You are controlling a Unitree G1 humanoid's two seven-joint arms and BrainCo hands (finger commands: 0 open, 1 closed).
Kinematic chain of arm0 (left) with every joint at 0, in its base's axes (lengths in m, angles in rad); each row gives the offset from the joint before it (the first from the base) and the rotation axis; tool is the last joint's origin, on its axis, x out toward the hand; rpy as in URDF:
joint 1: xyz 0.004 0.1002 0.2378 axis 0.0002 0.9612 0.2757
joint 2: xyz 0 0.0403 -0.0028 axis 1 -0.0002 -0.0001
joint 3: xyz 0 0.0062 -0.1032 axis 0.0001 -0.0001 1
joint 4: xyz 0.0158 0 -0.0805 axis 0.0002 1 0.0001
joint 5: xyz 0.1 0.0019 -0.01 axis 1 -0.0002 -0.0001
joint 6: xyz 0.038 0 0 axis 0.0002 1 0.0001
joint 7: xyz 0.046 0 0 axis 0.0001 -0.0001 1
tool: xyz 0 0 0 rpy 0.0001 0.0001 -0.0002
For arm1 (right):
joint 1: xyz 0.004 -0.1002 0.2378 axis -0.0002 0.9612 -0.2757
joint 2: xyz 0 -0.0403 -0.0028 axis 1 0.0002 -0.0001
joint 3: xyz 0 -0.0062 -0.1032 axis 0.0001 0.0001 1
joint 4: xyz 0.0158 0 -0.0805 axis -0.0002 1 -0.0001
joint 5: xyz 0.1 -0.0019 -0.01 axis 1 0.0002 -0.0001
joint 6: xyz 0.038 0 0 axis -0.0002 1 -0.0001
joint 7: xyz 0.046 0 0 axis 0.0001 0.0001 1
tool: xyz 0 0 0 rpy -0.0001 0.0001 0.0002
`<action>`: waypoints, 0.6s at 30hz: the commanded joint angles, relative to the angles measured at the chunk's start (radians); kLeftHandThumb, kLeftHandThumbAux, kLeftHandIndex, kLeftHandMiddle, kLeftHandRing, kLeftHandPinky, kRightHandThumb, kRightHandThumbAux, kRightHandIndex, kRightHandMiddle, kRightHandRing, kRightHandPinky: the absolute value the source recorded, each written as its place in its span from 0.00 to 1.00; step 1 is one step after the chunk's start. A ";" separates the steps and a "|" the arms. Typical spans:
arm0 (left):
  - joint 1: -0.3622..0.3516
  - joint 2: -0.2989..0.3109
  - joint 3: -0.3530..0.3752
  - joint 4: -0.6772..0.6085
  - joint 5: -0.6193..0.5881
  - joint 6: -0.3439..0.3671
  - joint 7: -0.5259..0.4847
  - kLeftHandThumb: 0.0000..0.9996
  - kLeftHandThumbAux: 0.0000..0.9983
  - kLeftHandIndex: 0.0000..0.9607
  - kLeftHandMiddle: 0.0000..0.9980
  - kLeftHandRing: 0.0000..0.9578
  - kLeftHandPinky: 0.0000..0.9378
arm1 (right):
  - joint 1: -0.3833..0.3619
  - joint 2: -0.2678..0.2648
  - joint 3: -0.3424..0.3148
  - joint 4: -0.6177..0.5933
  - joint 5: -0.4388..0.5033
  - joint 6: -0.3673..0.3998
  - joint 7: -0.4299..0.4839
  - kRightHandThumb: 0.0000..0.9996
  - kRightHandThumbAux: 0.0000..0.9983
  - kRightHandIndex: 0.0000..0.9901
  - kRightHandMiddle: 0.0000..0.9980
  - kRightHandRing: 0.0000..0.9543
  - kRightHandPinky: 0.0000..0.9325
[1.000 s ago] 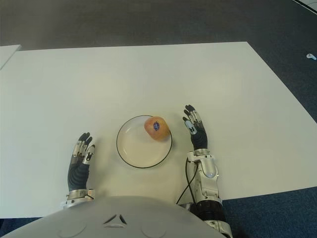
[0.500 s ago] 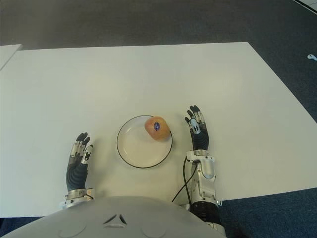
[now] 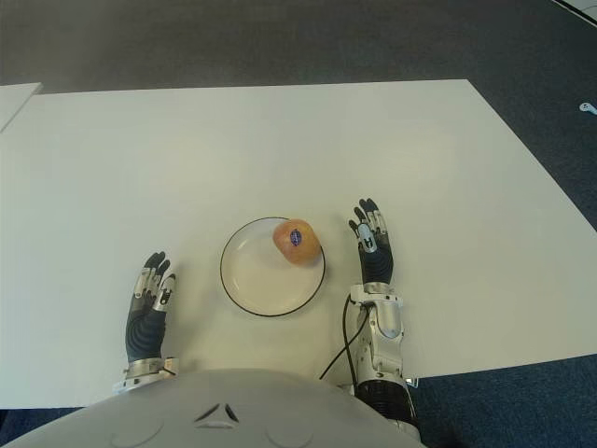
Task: Put the apples into the plate.
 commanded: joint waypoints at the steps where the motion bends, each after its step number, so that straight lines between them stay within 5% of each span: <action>1: -0.025 -0.025 -0.002 0.017 -0.004 0.010 0.006 0.08 0.42 0.00 0.00 0.00 0.00 | 0.053 0.027 0.008 0.048 -0.010 0.038 -0.014 0.10 0.46 0.00 0.00 0.00 0.00; 18: -0.130 -0.007 0.010 0.090 -0.048 0.040 -0.030 0.07 0.45 0.00 0.00 0.00 0.00 | 0.084 -0.016 0.032 0.024 -0.047 0.011 0.031 0.10 0.47 0.00 0.00 0.00 0.00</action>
